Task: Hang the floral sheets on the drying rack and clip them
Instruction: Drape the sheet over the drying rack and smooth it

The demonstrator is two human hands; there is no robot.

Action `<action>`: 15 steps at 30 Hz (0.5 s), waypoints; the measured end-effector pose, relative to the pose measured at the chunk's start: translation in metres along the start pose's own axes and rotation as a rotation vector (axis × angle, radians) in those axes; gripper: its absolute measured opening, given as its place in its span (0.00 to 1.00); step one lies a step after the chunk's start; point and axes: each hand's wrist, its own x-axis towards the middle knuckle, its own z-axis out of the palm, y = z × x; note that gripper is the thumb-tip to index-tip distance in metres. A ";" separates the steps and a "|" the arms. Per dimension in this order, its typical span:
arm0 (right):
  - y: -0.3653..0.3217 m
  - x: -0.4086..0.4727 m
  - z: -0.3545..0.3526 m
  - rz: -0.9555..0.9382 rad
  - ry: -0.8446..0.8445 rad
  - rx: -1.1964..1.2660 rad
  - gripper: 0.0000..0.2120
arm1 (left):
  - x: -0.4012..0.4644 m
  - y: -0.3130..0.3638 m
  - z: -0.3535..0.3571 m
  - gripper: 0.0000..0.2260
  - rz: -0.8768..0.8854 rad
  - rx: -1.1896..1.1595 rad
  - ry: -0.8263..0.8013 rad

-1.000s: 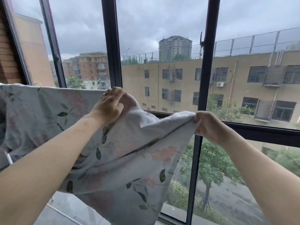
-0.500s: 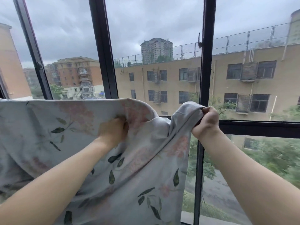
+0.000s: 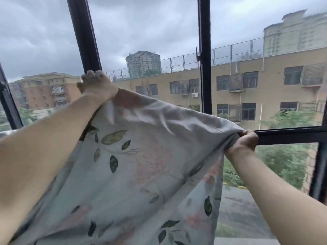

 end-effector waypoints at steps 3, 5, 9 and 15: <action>0.004 0.006 -0.029 -0.021 0.004 -0.083 0.09 | -0.035 0.011 0.022 0.17 0.348 -0.155 -0.338; 0.004 0.005 -0.051 -0.007 0.017 -0.282 0.09 | -0.060 0.017 0.031 0.16 0.484 -0.233 -0.627; -0.004 -0.016 -0.083 0.317 -0.084 -1.326 0.05 | -0.080 0.018 0.041 0.28 0.543 -0.248 -0.541; 0.019 -0.034 -0.017 0.083 -0.337 -1.842 0.11 | -0.084 0.001 0.045 0.27 0.652 -0.256 -0.376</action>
